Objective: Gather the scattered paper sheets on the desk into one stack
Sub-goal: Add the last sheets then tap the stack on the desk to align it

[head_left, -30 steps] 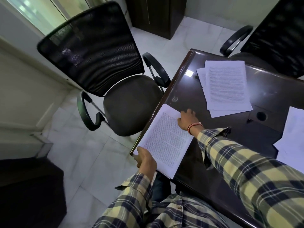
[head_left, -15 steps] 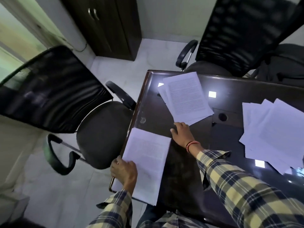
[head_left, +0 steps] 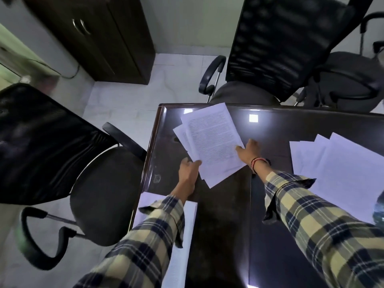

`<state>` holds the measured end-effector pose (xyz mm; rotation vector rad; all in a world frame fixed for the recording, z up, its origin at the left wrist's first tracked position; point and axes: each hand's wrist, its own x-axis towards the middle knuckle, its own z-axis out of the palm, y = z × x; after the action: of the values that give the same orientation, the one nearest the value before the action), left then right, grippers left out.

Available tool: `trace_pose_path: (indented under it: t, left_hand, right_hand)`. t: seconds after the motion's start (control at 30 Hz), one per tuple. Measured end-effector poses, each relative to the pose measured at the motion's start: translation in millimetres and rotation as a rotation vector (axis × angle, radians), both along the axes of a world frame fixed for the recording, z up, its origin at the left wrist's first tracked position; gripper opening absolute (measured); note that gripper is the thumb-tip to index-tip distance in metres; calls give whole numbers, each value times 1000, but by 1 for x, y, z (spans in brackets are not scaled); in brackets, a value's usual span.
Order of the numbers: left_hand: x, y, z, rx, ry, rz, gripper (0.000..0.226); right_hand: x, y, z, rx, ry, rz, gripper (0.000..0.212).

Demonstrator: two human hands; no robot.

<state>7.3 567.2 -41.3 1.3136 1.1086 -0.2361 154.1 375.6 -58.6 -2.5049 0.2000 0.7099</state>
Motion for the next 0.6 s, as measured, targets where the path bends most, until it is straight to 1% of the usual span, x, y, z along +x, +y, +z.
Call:
trace_pose_path:
  t: [0.03,0.07,0.17,0.2,0.27,0.3,0.33,0.37,0.47,0.6]
  left_hand:
    - [8,0,-2,-33,-10,34,60]
    - [17,1,-5,-69,-19,61,55]
    - [27,0,-12,-151,9,85,70]
    - [27,-1,-12,-147,32,55,68]
    - [23,-5,-14,-127,66,-27,47]
    - [19,-7,-15,-130,68,-53,35]
    - [15,-10,-15,-134,63,-68,26]
    - [10,-14,-13,-142,55,-72,21]
    - [-3,-27,-12,-143,53,-126,26]
    - [-9,-54,-15,-94,59,-232,31]
  right_hand:
    - [5,0,-2,-13,21,-1,70]
    - [9,2,-3,-16,36,4,71]
    - [-2,4,-6,0,41,31,71]
    - [-9,2,-6,-6,40,32,68]
    - [-25,-2,-6,5,52,27,56]
    - [-34,-6,-5,44,75,8,47]
    - [-44,-11,-4,92,107,-26,39]
    - [-52,-16,-2,132,132,-69,34]
    - [-79,-40,4,214,143,-222,27]
    - [-104,-81,23,281,80,-366,22]
